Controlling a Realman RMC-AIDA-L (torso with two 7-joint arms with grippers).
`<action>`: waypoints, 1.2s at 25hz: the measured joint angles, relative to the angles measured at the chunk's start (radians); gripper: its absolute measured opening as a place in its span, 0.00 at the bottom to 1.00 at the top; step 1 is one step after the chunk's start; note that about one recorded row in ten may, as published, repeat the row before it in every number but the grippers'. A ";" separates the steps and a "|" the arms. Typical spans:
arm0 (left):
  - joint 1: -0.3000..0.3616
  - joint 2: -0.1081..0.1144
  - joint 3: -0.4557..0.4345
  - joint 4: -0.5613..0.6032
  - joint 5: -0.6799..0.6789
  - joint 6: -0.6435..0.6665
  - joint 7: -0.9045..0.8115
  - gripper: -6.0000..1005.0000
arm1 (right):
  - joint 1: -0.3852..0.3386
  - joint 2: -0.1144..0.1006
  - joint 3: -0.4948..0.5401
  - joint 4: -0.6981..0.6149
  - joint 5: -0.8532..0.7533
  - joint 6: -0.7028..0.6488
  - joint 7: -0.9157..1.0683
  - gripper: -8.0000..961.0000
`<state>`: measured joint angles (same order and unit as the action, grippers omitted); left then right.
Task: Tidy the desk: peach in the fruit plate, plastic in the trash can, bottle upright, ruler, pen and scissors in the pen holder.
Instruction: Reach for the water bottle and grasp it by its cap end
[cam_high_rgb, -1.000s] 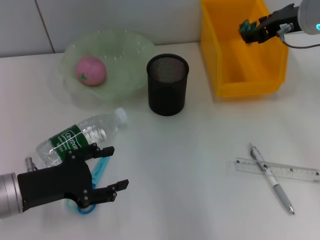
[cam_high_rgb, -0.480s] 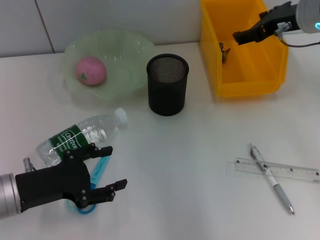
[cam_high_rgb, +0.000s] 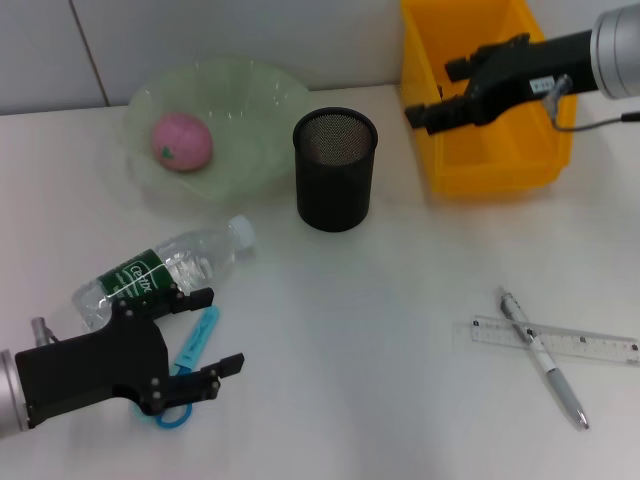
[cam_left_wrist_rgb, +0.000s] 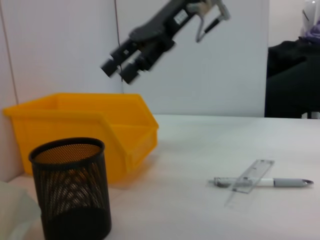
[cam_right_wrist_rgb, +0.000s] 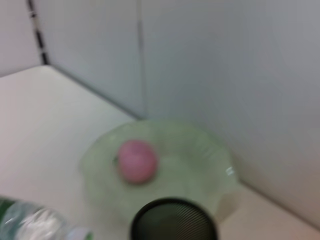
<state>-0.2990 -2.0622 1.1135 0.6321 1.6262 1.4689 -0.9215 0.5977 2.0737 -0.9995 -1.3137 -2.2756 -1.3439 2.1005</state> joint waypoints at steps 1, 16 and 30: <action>0.005 0.000 -0.019 0.002 -0.001 0.012 0.000 0.74 | 0.000 0.000 0.000 0.001 -0.001 -0.015 -0.003 0.88; 0.113 0.004 -0.131 0.297 0.022 0.040 -0.223 0.74 | 0.049 -0.029 0.043 0.022 -0.098 -0.243 0.008 0.88; 0.037 0.003 -0.138 0.358 0.162 0.002 -0.359 0.73 | 0.024 -0.035 0.063 0.043 -0.117 -0.319 -0.102 0.88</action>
<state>-0.2618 -2.0596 0.9752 0.9904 1.7885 1.4708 -1.2800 0.6217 2.0390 -0.9368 -1.2712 -2.3922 -1.6626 1.9988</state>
